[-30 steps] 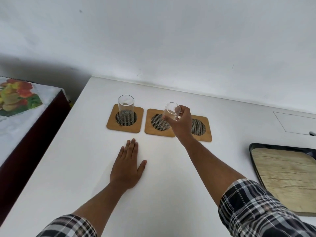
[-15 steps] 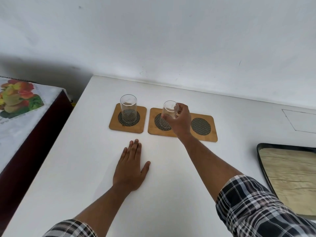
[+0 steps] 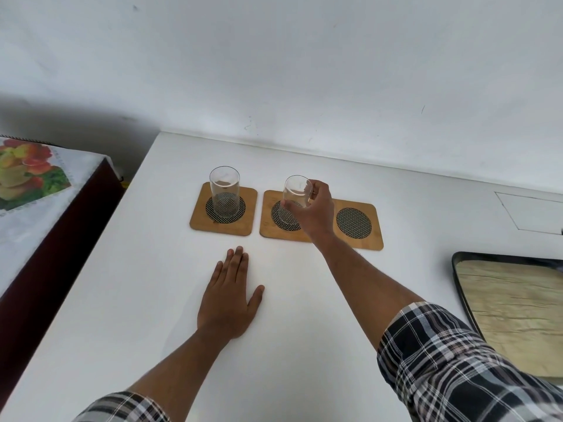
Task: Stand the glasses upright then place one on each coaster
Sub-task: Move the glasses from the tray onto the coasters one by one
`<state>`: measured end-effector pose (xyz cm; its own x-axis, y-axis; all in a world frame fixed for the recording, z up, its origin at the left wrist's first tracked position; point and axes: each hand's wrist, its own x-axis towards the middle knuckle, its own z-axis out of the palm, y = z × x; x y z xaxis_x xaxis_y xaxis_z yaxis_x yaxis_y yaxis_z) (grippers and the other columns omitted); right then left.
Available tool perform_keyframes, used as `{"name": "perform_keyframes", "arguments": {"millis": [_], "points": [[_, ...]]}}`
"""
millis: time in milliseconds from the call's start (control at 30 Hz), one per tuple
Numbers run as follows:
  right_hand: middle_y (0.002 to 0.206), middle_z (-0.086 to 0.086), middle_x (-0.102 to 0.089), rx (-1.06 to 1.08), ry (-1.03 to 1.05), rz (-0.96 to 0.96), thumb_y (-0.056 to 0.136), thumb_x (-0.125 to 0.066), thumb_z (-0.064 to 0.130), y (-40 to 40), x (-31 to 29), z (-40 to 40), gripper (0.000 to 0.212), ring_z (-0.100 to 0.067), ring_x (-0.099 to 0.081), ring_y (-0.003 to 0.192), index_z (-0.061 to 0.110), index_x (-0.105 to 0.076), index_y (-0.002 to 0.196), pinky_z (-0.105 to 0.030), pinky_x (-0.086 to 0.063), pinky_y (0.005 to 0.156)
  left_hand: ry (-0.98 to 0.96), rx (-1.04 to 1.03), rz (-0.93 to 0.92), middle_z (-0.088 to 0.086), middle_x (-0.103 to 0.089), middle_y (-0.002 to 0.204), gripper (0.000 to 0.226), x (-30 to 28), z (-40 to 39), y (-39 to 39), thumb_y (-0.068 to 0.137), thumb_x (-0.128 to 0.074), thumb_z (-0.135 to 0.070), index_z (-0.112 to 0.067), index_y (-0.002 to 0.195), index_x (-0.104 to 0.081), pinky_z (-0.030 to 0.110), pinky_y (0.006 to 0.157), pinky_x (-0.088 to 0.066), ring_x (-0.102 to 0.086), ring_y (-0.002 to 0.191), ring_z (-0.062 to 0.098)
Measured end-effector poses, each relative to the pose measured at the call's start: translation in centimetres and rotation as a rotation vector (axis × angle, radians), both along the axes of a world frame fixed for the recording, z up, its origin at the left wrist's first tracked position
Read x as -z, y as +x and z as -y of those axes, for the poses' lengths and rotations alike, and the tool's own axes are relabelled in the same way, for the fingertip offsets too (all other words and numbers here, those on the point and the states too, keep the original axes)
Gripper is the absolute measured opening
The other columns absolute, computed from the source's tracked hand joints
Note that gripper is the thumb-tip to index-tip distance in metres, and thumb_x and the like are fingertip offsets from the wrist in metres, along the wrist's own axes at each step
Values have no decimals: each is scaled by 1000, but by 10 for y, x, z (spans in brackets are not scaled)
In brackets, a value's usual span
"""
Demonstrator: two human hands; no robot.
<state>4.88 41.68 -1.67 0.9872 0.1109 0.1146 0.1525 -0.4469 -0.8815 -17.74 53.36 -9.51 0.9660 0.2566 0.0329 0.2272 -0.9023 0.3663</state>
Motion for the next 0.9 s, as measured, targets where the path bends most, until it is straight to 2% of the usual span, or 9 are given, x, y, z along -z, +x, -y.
{"name": "perform_keyframes", "arguments": {"millis": [133,333,400,533,600,633,700,767,900], "points": [[124,2,-62,-18,-9,-35,59,-100,37,-3,-2,5,83,-15,-60,116,18,-55,125,-21,-46,93,1,3,2,1,-1,168,79,0,0,0,97,-24,-60,-13,158,-8,37,125,-9,7,153,13],[131,3,-57,-25,-29,-66,60,-99,43,-24,3,32,95,-15,-58,119,15,-50,136,-31,-50,99,16,15,5,2,-2,168,78,1,0,-2,97,-25,-59,-12,158,-9,37,125,-8,6,153,14],[130,3,-58,-22,-29,-69,60,-99,45,-31,4,46,94,-14,-60,117,16,-51,136,-31,-52,96,25,19,11,3,-2,168,78,1,0,-2,98,-25,-58,-12,158,-9,38,125,-9,5,154,15],[125,-1,-61,0,-54,-73,64,-98,40,-44,0,83,84,-12,-61,105,10,-55,130,-11,-43,79,50,13,-27,4,-2,167,80,2,2,-3,96,-19,-59,-10,158,-9,38,124,-9,3,154,17],[121,-2,-60,22,-70,-63,65,-98,38,-49,0,102,80,-12,-58,99,9,-57,127,-8,-40,75,62,4,-40,6,-5,167,80,1,5,-2,96,-16,-58,-8,157,-11,38,124,-10,0,154,19],[122,-2,-59,32,-61,-63,65,-98,38,-51,0,112,80,-13,-59,101,9,-57,128,-11,-43,79,65,0,-38,7,-7,167,79,0,8,-2,95,-14,-56,-7,157,-13,38,124,-11,-3,154,20],[125,2,-58,37,-22,-69,66,-97,39,-56,1,132,82,-16,-63,108,13,-56,131,-24,-52,89,70,9,-30,8,-11,167,77,-3,20,0,94,-13,-51,-6,157,-15,37,124,-11,-6,154,21],[130,4,-56,38,9,-78,67,-97,39,-61,2,153,83,-16,-64,110,15,-54,134,-34,-56,94,69,33,-24,7,-11,167,76,-5,36,2,94,-14,-48,-7,157,-14,37,124,-11,-5,154,20],[131,5,-57,62,65,-91,69,-96,37,-68,0,207,82,-11,-66,108,16,-52,135,-37,-58,93,57,105,-25,4,-7,167,75,-12,94,11,95,-15,-49,-9,158,-10,34,123,-8,-1,153,17]]}}
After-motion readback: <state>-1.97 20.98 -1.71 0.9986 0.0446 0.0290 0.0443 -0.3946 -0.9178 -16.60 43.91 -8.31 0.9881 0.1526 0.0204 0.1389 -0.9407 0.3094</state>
